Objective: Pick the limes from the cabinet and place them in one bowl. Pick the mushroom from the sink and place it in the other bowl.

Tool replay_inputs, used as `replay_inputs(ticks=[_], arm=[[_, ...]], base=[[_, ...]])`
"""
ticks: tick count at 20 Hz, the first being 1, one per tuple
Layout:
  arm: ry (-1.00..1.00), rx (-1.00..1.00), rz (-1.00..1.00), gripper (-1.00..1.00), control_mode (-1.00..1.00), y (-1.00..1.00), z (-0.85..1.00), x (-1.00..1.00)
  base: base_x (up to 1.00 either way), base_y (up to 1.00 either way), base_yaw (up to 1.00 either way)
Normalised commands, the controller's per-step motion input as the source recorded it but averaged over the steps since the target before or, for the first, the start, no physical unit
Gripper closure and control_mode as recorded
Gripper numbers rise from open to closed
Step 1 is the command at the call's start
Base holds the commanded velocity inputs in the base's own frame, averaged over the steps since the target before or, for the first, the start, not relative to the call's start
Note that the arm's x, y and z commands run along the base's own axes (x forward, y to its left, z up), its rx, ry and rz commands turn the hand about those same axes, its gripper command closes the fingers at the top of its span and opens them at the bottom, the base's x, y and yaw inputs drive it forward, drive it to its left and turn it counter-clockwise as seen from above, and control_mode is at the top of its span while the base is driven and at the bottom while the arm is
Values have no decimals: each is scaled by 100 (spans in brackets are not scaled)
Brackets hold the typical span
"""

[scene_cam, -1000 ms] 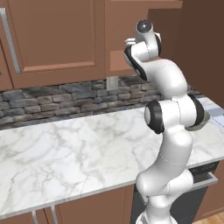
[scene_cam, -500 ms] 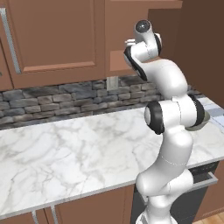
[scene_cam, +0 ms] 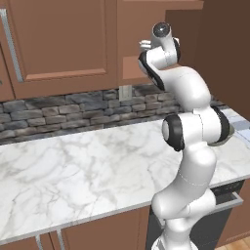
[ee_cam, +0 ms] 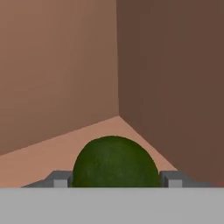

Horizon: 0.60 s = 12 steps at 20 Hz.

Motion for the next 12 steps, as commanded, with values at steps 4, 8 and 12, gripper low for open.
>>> replay_inputs(ticks=[4,8,12], arm=[[-14,7,0,100,-100,13,3,-15],[0,0,-1,100,-100,6,0,-6],[0,0,1,100,-100,18,8,-41]], base=[[0,0,0],[0,0,0],[0,0,0]])
